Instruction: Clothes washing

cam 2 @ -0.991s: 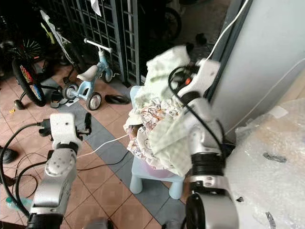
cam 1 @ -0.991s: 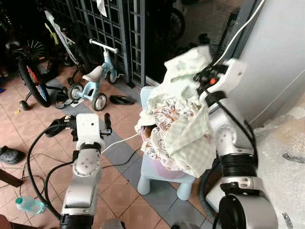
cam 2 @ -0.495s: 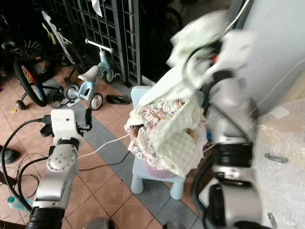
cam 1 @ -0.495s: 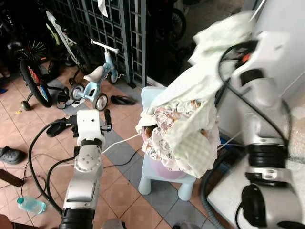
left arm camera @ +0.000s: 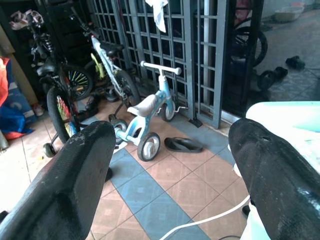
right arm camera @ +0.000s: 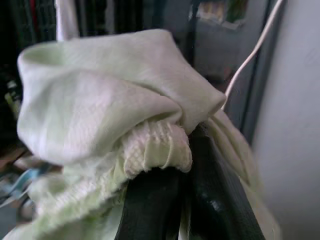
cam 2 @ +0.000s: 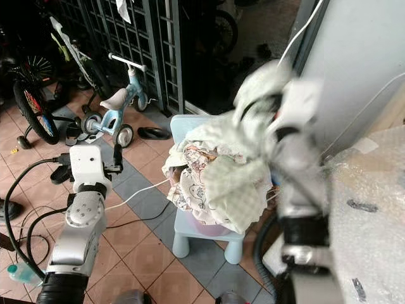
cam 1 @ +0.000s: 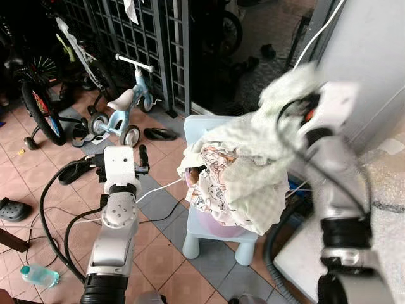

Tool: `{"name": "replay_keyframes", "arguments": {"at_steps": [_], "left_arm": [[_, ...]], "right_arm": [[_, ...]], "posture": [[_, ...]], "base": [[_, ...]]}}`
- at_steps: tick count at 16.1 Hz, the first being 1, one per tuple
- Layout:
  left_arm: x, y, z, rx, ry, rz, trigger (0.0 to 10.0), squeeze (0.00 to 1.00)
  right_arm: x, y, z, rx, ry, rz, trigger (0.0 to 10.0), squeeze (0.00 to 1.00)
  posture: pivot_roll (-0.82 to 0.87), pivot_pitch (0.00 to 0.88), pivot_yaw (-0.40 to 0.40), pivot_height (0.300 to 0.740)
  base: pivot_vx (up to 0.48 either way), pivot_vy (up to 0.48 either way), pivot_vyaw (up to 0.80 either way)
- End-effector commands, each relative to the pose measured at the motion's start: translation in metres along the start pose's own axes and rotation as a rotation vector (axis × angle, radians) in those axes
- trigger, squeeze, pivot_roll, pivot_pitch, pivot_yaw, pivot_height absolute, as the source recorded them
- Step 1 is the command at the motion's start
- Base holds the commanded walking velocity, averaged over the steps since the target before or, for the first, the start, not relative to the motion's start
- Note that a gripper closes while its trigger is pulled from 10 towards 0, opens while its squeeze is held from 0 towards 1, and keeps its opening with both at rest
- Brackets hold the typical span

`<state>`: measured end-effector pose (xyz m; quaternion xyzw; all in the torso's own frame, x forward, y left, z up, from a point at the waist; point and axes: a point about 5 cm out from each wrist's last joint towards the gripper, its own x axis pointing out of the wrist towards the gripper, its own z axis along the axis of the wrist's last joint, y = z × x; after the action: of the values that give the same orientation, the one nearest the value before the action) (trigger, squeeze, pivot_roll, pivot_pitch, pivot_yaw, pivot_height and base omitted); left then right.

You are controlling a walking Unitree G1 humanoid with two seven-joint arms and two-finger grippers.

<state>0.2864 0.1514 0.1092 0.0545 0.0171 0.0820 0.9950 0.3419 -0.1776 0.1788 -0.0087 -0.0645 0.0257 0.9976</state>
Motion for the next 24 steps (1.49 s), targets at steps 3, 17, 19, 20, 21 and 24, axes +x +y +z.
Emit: {"name": "replay_keyframes", "arguments": {"at_steps": [3,17,19,20,21,24], "left_arm": [[-0.002,0.000,0.000,-0.003,0.002,-0.004,10.0,0.00],[-0.013,0.004,-0.008,0.010,0.035,-0.020,10.0,0.00],[-0.012,0.002,-0.007,0.011,0.036,-0.027,10.0,0.00],[-0.012,0.002,-0.007,0.012,0.036,-0.027,10.0,0.00],[-0.013,0.003,-0.007,0.013,0.038,-0.027,10.0,0.00],[-0.015,0.004,-0.008,0.014,0.047,-0.028,10.0,0.00]], "right_arm": [[-0.014,0.024,-0.033,-0.012,0.183,0.124,0.0,0.00],[-0.068,0.010,-0.096,-0.326,0.572,0.441,10.0,0.00],[-0.060,0.004,-0.092,-0.405,0.554,0.435,10.0,0.00],[-0.059,0.004,-0.091,-0.416,0.547,0.430,10.0,0.00],[-0.057,0.004,-0.090,-0.420,0.540,0.424,10.0,0.00],[-0.056,0.015,-0.086,-0.384,0.501,0.504,10.0,0.00]], "posture": [[0.01,0.000,0.024,0.740],[0.00,0.000,0.021,0.740],[0.01,0.000,0.019,0.740],[0.01,0.000,0.017,0.740],[0.01,0.000,0.016,0.740],[0.02,0.000,0.013,0.740]], "base": [[0.000,0.000,0.00],[0.000,0.000,0.00],[0.000,0.000,0.00],[0.000,0.000,0.00],[0.000,0.000,0.00],[0.000,0.000,0.00]]}}
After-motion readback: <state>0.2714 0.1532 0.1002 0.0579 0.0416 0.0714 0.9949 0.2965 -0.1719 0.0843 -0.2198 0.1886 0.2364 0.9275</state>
